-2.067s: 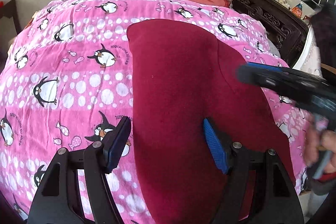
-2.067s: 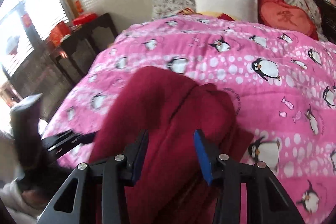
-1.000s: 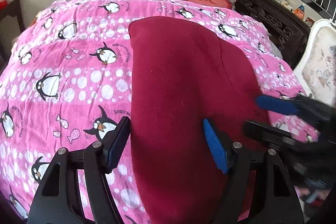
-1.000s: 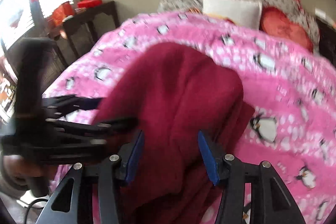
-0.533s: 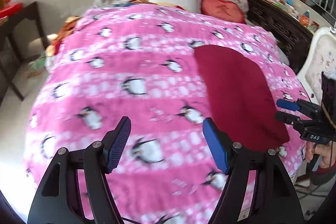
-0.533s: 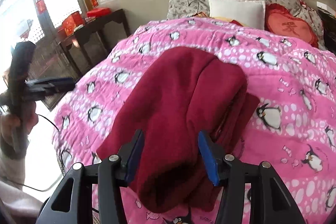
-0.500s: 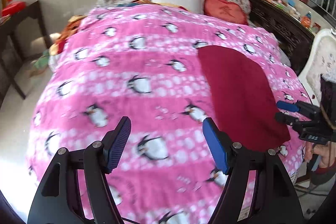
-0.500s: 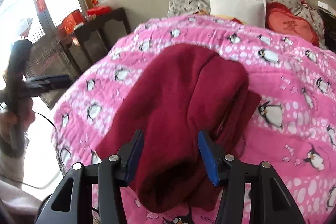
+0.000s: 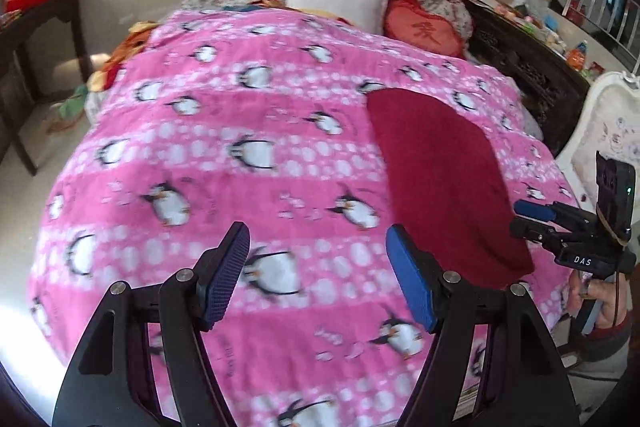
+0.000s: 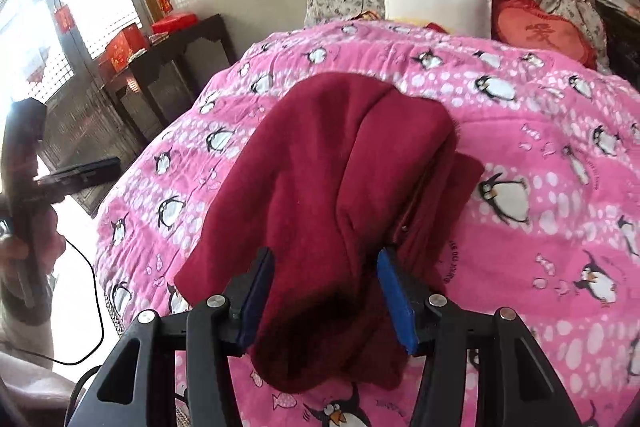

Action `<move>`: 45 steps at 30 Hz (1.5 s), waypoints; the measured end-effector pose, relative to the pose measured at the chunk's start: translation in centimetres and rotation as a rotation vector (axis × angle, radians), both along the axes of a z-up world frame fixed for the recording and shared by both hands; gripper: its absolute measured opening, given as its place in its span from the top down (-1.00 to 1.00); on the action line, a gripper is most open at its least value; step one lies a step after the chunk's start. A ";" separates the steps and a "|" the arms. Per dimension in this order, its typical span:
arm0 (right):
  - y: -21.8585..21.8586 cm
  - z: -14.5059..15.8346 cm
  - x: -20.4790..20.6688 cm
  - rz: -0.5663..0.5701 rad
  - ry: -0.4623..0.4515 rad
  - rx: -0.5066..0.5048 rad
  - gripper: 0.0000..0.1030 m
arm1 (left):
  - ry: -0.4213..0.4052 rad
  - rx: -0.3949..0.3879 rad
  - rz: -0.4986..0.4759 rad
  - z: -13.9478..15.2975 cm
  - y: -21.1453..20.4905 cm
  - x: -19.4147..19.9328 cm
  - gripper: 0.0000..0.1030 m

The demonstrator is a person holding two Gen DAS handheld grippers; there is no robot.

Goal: Fold small clothes

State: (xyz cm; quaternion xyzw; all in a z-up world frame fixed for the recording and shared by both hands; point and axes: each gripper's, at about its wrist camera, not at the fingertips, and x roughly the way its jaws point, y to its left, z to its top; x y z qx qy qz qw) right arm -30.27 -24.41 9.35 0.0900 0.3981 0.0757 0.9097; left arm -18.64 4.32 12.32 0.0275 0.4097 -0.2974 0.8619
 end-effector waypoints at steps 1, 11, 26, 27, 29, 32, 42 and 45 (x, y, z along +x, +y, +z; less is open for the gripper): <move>-0.3 0.3 -0.2 -0.010 -0.007 0.001 -0.01 | 0.008 -0.013 -0.014 -0.2 -0.7 0.0 -0.38; -2.4 -0.4 2.0 -0.094 0.009 0.027 -0.01 | 0.046 -0.015 -0.040 -3.1 -8.1 1.2 -0.38; -2.8 -1.0 3.4 -0.118 0.030 0.029 -0.04 | 0.039 -0.001 -0.074 -3.8 -12.4 2.0 -0.38; -2.9 -1.0 3.5 -0.121 0.031 0.032 -0.04 | 0.034 0.005 -0.075 -3.9 -12.6 1.9 -0.38; -2.8 -1.1 3.6 -0.122 0.029 0.037 -0.04 | 0.036 0.014 -0.080 -4.1 -12.9 1.7 -0.38; -2.7 -1.2 3.8 -0.121 0.029 0.032 -0.04 | 0.031 0.028 -0.077 -4.4 -13.2 1.7 -0.38; -3.6 -2.4 5.1 -0.124 0.043 0.053 -0.11 | -0.031 0.074 -0.088 -5.2 -14.8 1.5 -0.38; -3.8 -2.6 5.4 -0.125 0.039 0.056 -0.14 | -0.033 0.074 -0.087 -5.3 -14.9 1.7 -0.38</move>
